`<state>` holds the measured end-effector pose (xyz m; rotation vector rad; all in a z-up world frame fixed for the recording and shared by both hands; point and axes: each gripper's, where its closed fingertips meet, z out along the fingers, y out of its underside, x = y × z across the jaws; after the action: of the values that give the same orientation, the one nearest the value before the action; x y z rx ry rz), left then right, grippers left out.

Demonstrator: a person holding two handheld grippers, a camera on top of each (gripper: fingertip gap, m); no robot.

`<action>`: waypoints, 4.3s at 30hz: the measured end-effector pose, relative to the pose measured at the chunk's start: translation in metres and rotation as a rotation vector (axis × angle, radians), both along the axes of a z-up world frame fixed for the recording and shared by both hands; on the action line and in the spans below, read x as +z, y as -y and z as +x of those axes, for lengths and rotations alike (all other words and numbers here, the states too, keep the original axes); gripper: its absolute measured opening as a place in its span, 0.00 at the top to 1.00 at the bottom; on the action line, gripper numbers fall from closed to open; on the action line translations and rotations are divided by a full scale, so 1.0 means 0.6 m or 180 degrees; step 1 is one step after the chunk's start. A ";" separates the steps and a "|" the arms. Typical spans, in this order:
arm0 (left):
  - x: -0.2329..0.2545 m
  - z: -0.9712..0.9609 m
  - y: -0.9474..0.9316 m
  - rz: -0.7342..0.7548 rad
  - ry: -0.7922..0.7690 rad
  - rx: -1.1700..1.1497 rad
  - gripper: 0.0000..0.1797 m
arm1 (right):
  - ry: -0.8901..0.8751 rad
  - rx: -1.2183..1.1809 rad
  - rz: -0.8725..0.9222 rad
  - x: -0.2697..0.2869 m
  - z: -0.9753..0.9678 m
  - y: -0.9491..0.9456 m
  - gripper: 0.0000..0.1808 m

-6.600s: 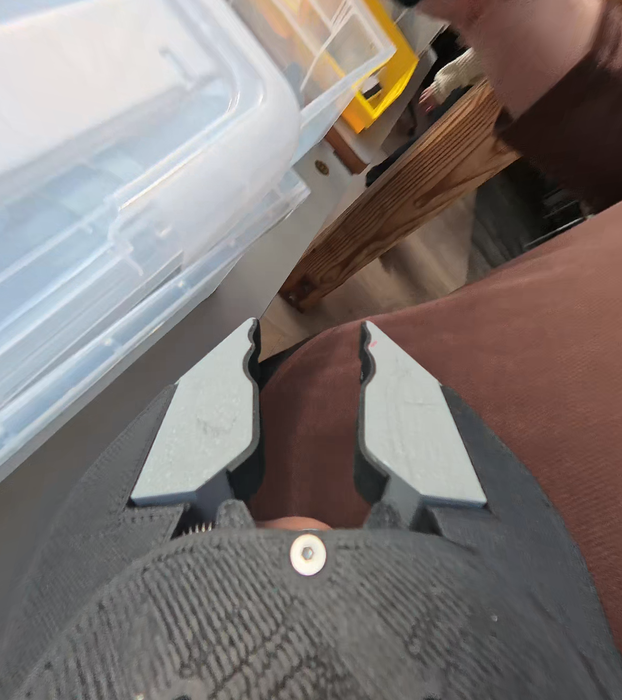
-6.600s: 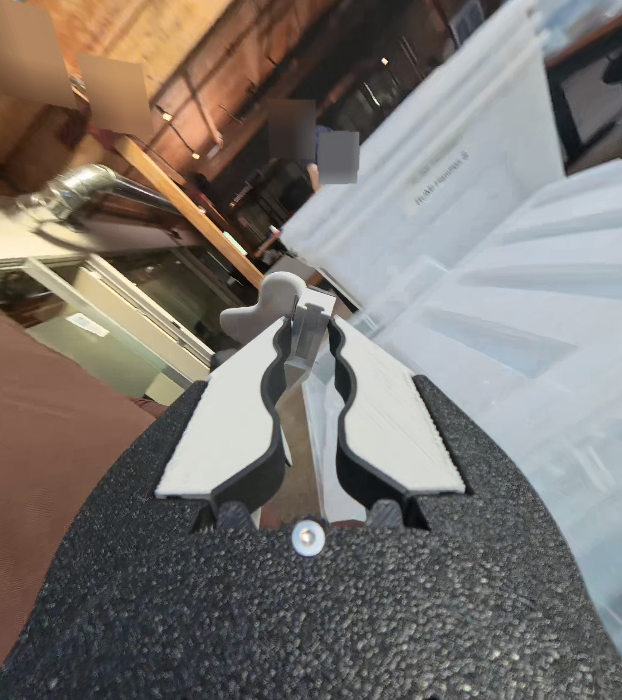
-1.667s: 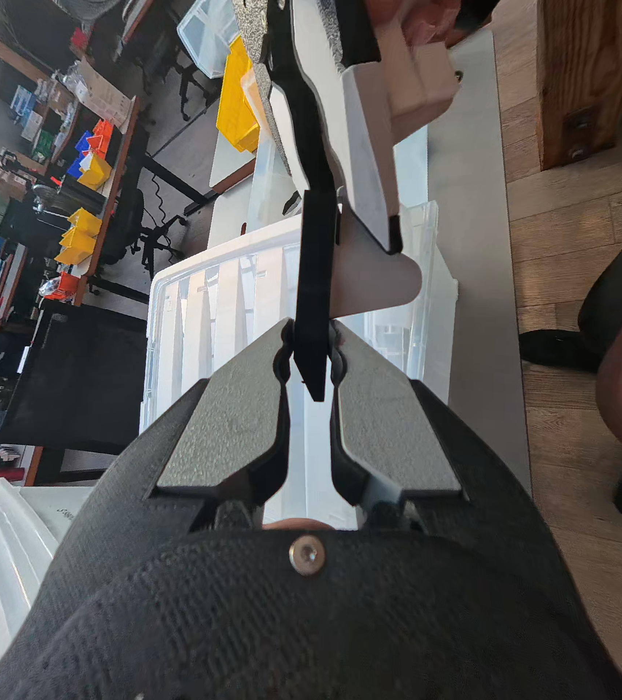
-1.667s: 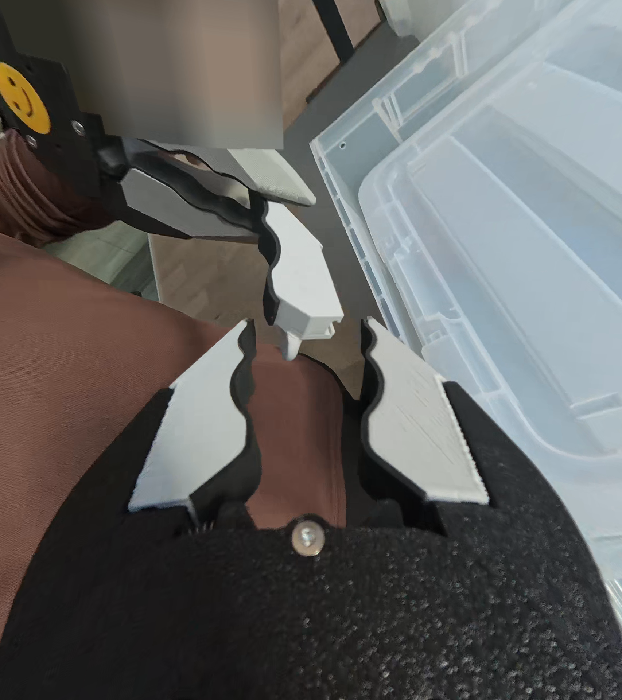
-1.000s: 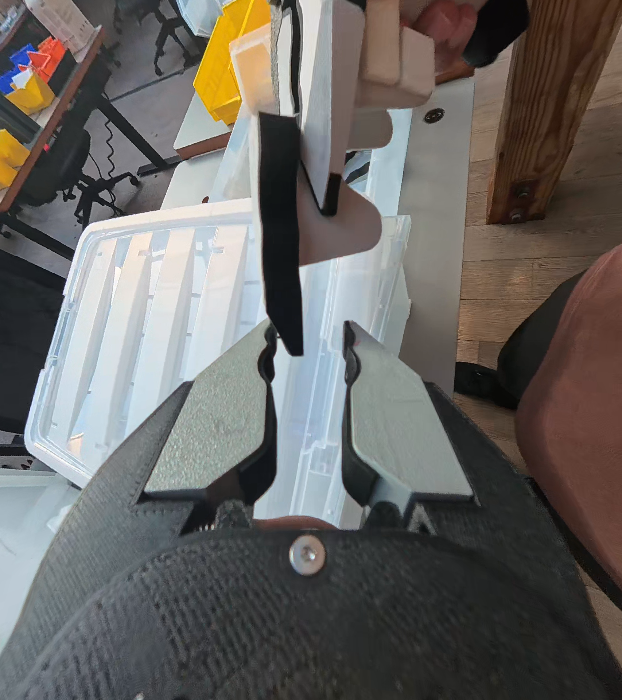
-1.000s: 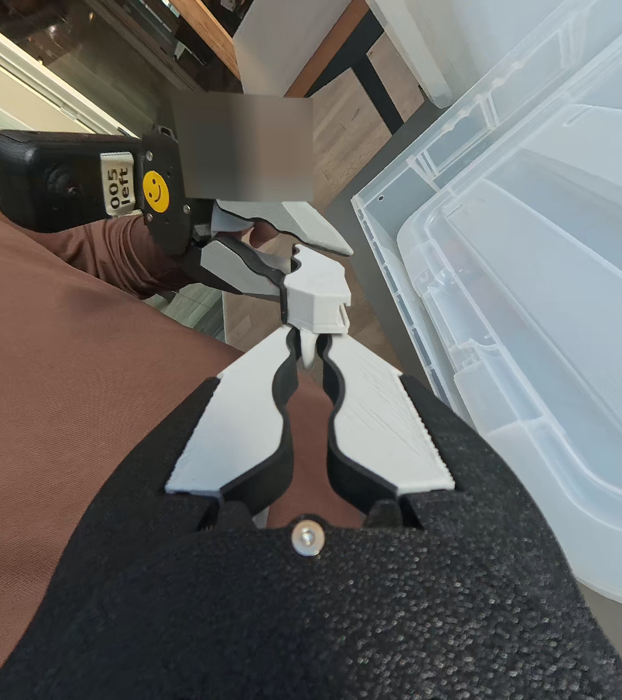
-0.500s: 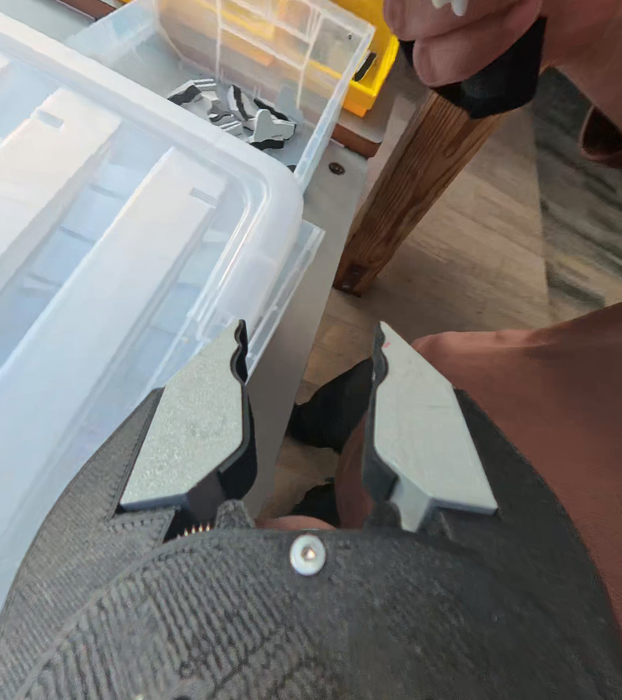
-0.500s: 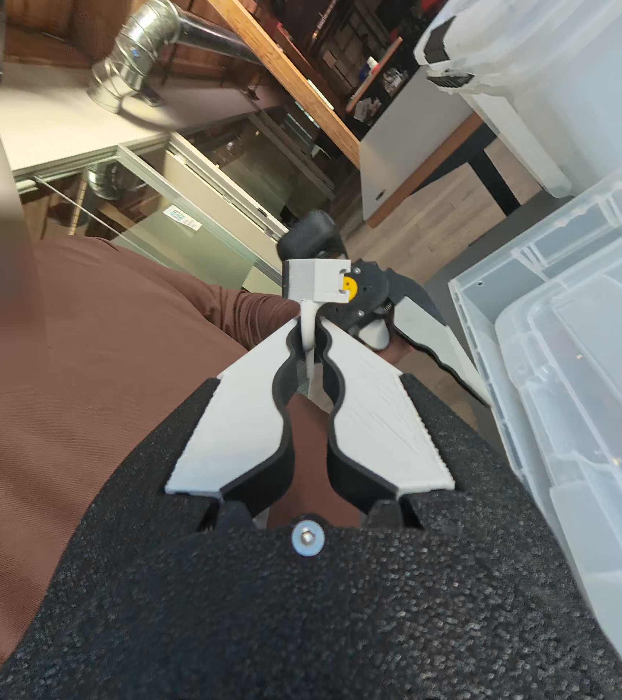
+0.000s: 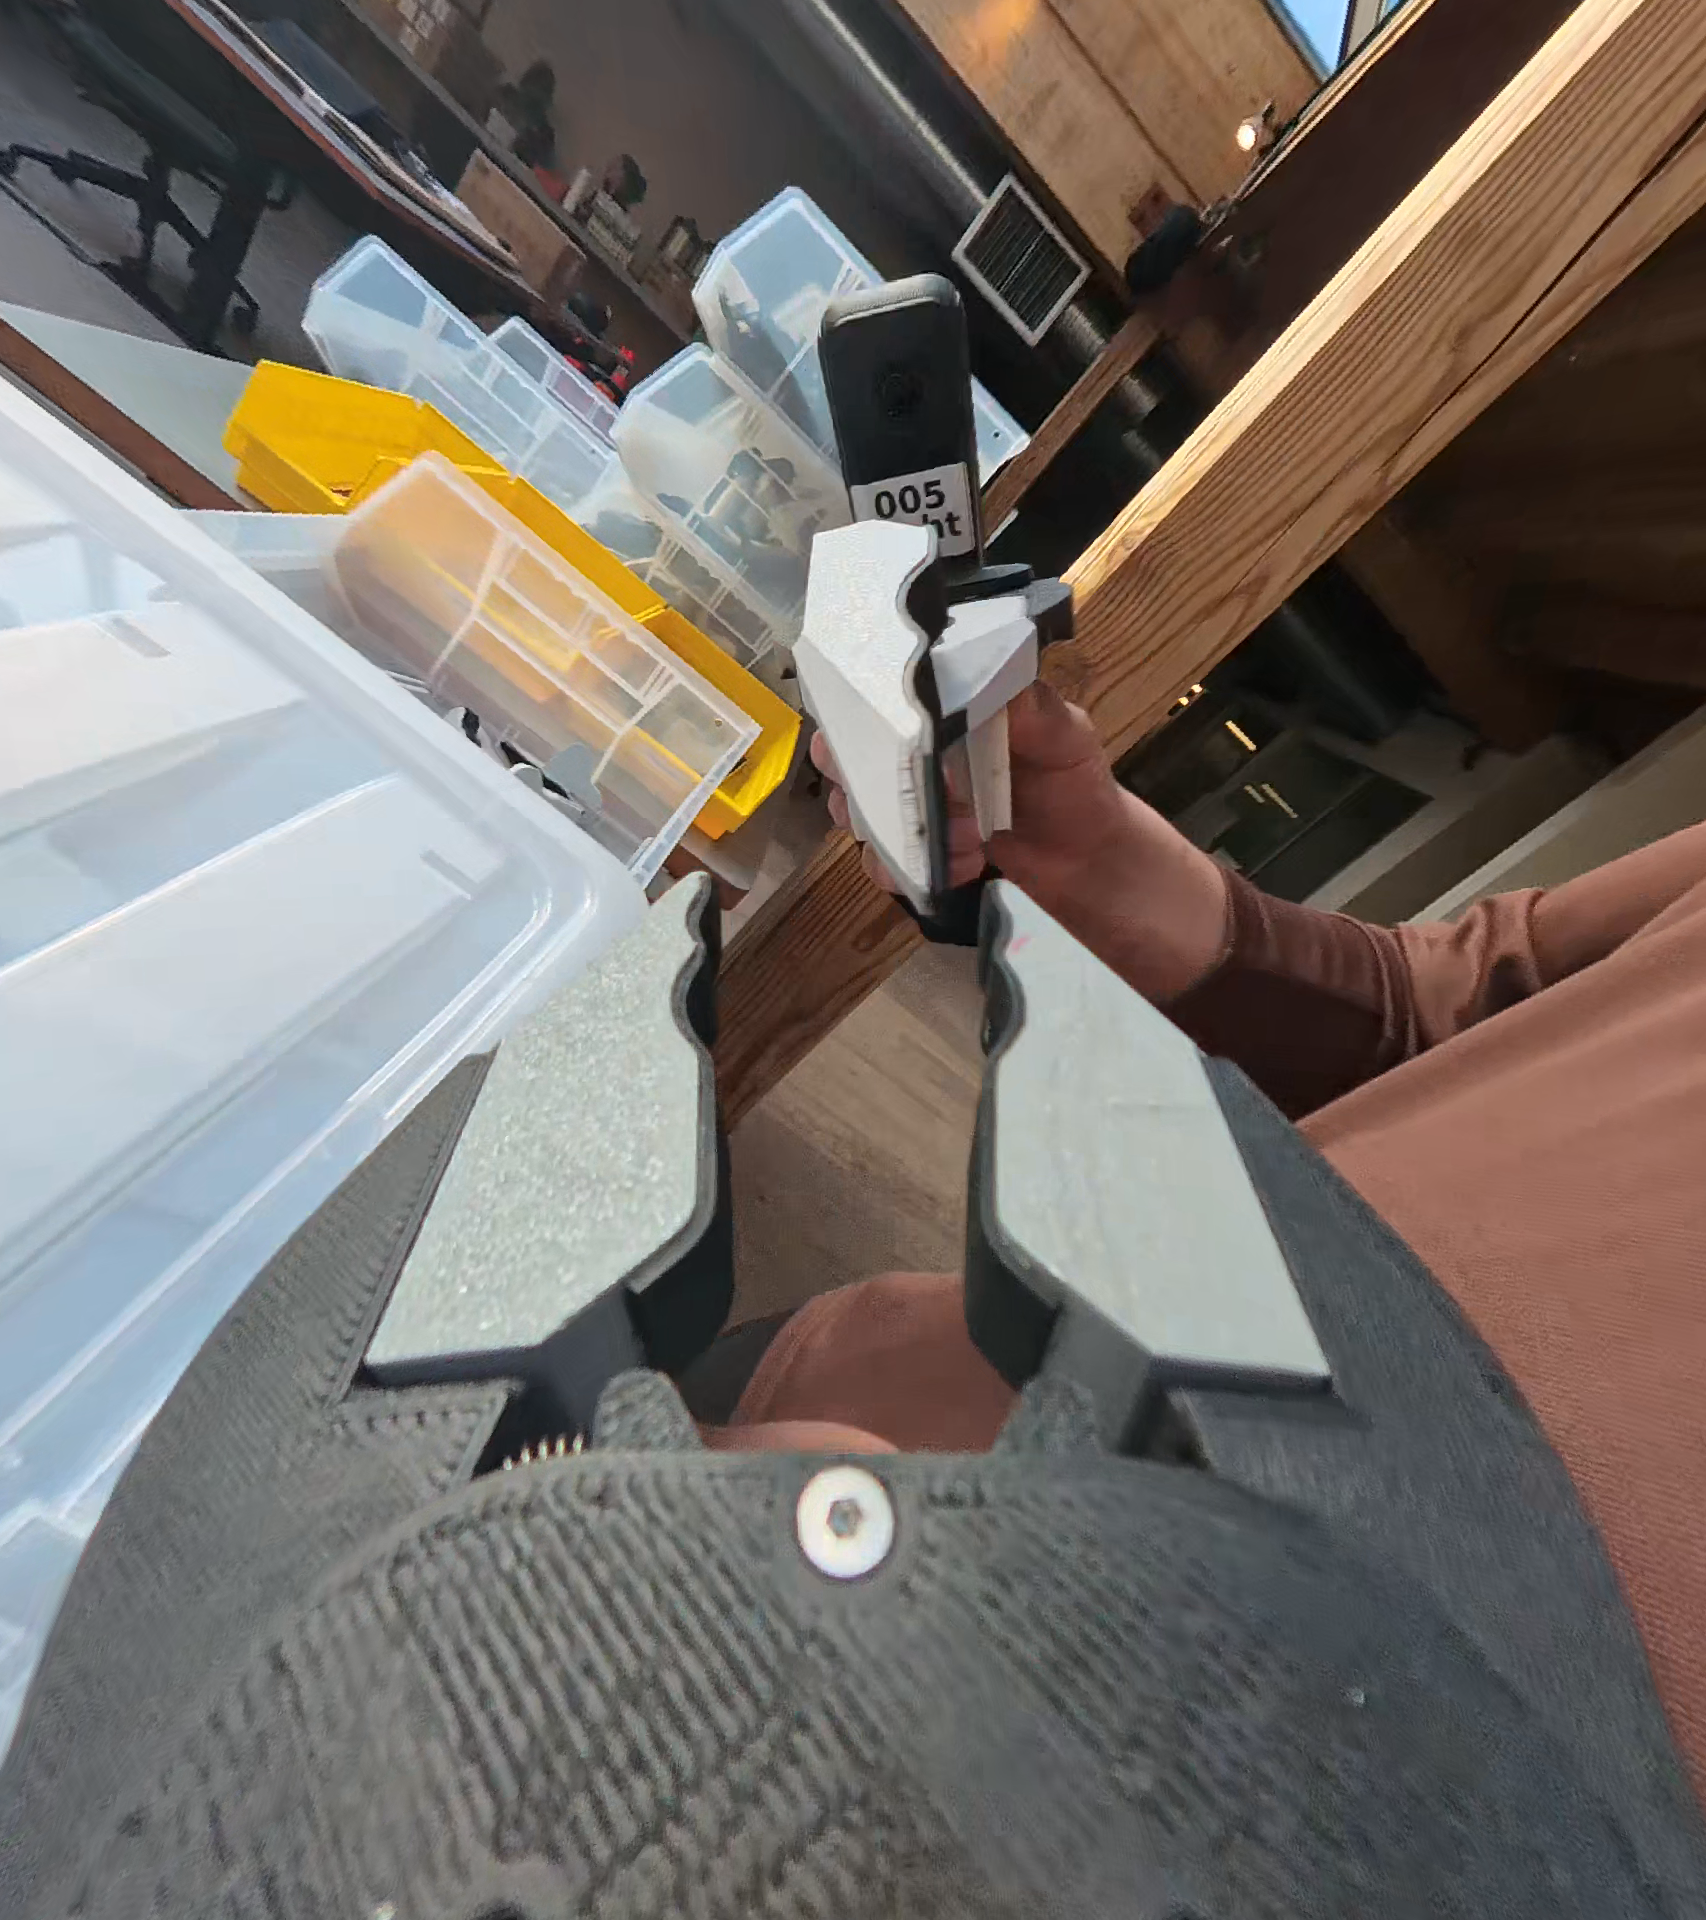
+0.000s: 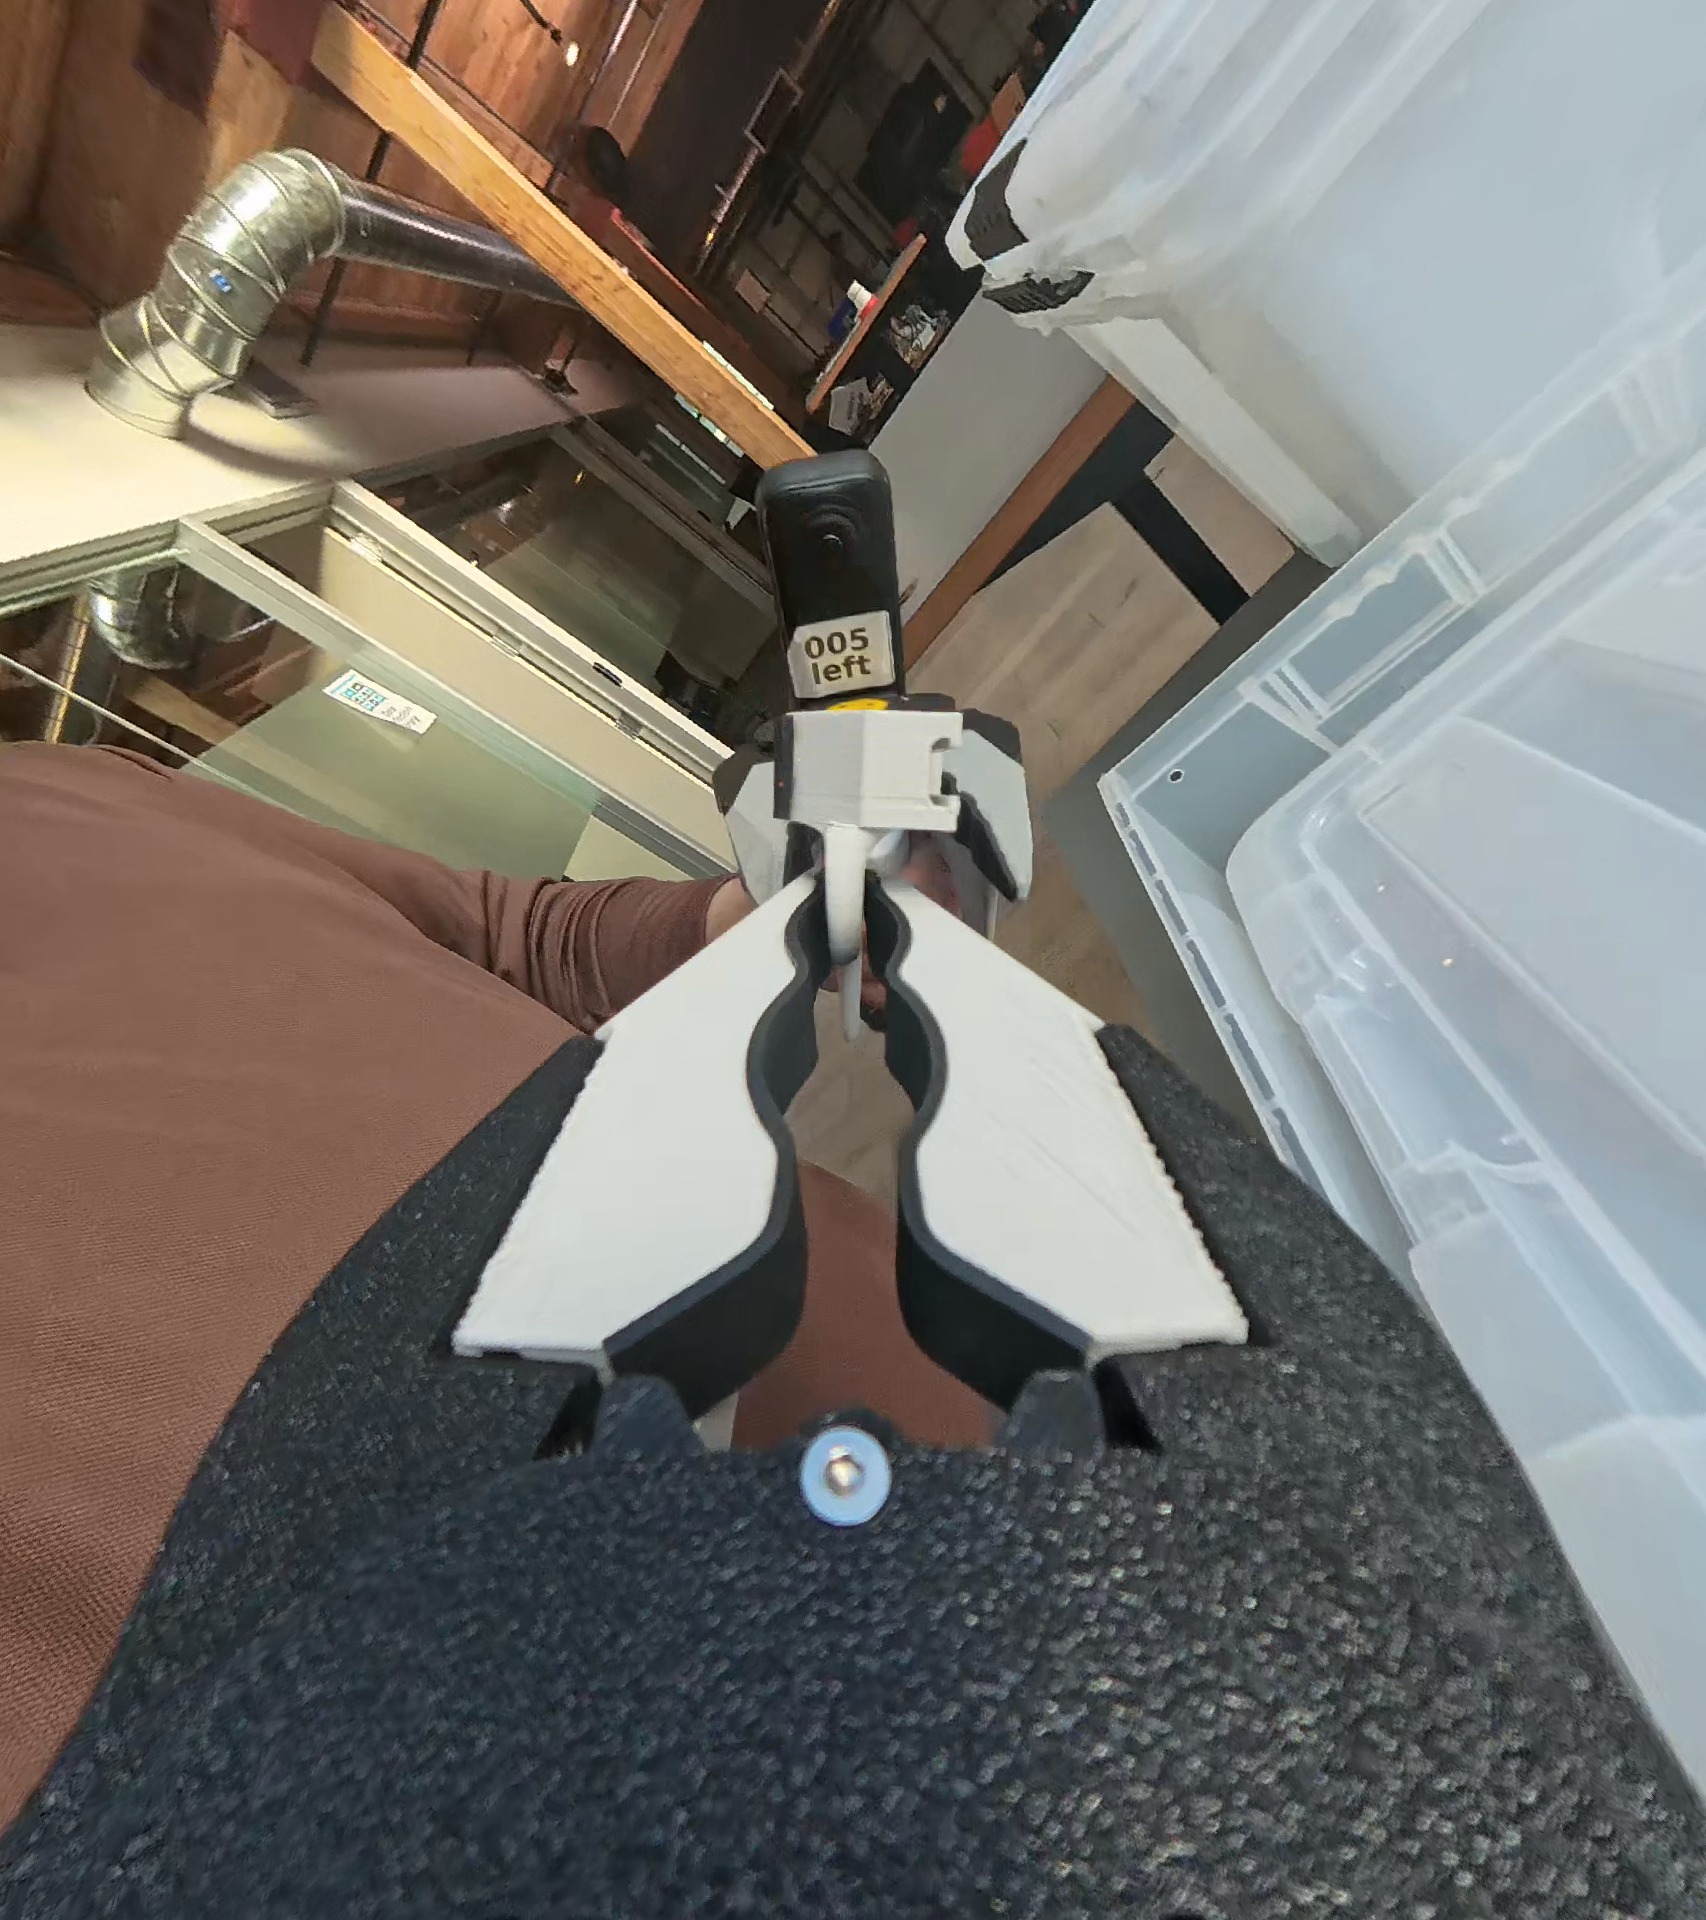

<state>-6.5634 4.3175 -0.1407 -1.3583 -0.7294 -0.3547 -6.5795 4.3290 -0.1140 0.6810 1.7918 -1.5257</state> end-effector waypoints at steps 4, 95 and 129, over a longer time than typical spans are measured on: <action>0.003 -0.002 0.000 -0.0415 -0.0199 -0.0079 0.78 | -0.0006 -0.0040 0.0196 -0.027 0.001 -0.003 0.98; -0.212 0.053 -0.178 -0.1782 0.1333 0.0174 0.87 | 0.0268 0.1404 0.3871 -0.517 -0.209 -0.417 0.94; -0.002 0.253 -0.115 0.1280 0.0639 -0.0697 0.33 | -0.1938 -0.2212 0.2298 -0.104 -0.139 -0.381 0.61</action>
<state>-6.4116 4.3867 -0.1422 -1.0289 -0.6320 -0.7783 -6.6627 4.5576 -0.1765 1.4089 2.8297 -1.5872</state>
